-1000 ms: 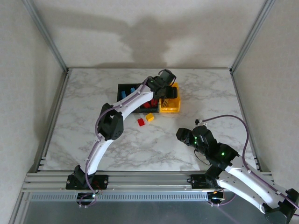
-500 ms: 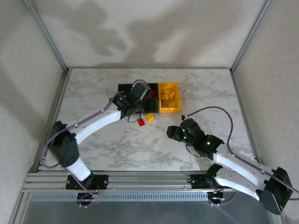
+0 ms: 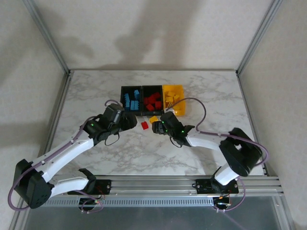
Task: Sort the legos into containers by color
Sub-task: Pick up the lego from the center of the table.
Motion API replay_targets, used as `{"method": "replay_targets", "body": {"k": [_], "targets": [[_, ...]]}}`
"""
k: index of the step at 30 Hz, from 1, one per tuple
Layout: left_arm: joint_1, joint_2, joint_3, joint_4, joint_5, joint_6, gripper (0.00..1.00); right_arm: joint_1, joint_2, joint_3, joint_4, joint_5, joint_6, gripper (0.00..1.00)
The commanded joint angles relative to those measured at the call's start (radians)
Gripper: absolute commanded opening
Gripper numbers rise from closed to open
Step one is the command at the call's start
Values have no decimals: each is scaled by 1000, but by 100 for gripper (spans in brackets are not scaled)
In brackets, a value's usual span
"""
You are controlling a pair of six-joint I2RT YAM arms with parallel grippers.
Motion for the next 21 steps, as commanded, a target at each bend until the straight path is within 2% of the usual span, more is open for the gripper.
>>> {"method": "replay_targets", "body": {"k": [1, 7, 14, 21], "targets": [[28, -29, -28, -38, -12, -10, 76, 11, 75, 80, 64, 26, -64, 73], [51, -27, -34, -43, -1, -1, 76, 8, 197, 175, 55, 26, -70, 72], [71, -30, -24, -47, 15, 12, 76, 5, 261, 216, 44, 41, -76, 71], [80, -53, -49, -2, 111, 2, 76, 5, 299, 246, 19, 103, -89, 70]]}}
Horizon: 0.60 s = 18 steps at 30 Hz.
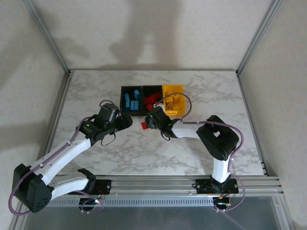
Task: Sort the legos into containers by color
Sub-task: Pick up the lego from the center of the table.
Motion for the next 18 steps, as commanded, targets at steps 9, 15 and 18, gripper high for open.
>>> {"method": "replay_targets", "body": {"k": [9, 15, 18], "targets": [[29, -32, -22, -3, 64, 5, 76, 2, 86, 85, -17, 42, -43, 59], [39, -30, -23, -1, 69, 10, 76, 3, 72, 58, -21, 50, -54, 42], [43, -25, -24, 6, 78, 7, 76, 6, 41, 42, -30, 54, -60, 35]]}}
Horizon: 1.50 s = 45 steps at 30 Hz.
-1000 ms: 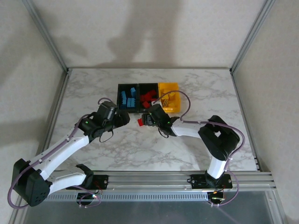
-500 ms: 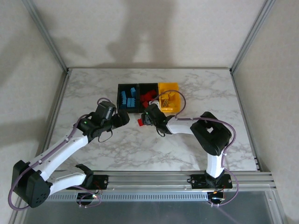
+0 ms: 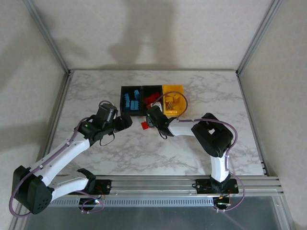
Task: Sort the legos into containers by color
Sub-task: Pick up the lego from the center of the table, then place the lego in the container.
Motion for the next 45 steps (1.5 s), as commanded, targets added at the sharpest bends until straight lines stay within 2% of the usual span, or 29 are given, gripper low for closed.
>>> {"method": "replay_targets", "body": {"k": [1, 9, 15, 23, 31, 38, 45], "targets": [[11, -11, -11, 8, 18, 5, 76, 7, -43, -27, -34, 27, -16, 35], [11, 15, -12, 46, 45, -1, 75, 9, -272, -110, -124, 38, -18, 33], [3, 32, -13, 104, 99, -13, 75, -80, -365, -80, -226, 34, -16, 34], [-34, 42, -19, 123, 103, -32, 75, -225, -264, 59, -294, 26, -15, 35], [-45, 46, -27, 120, 94, -38, 75, -288, -118, 202, -346, 33, -17, 39], [-54, 55, -39, 120, 91, -41, 75, -302, -54, 264, -360, 31, -8, 54], [-84, 89, -41, 122, 71, -50, 77, -302, -106, 264, -355, 29, -21, 64]]}}
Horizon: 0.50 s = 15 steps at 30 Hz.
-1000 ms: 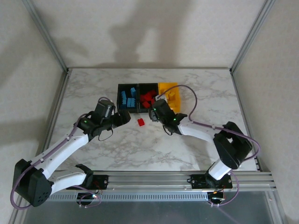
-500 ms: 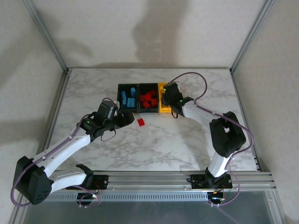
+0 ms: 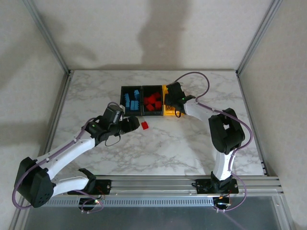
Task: Sort the legos into containers by color
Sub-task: Place the lego in the container.
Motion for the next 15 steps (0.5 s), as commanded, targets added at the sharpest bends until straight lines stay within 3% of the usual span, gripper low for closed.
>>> {"method": "replay_targets", "body": {"k": [1, 6, 15], "targets": [[-19, 23, -11, 12, -20, -20, 77, -4, -57, 28, -16, 25, -7, 64], [-64, 86, 13, 19, -86, -56, 77, 8, -212, -49, -4, -19, -5, 63], [-147, 296, 131, 15, -201, -115, 74, 81, -623, -364, -50, -188, 32, 61]]}}
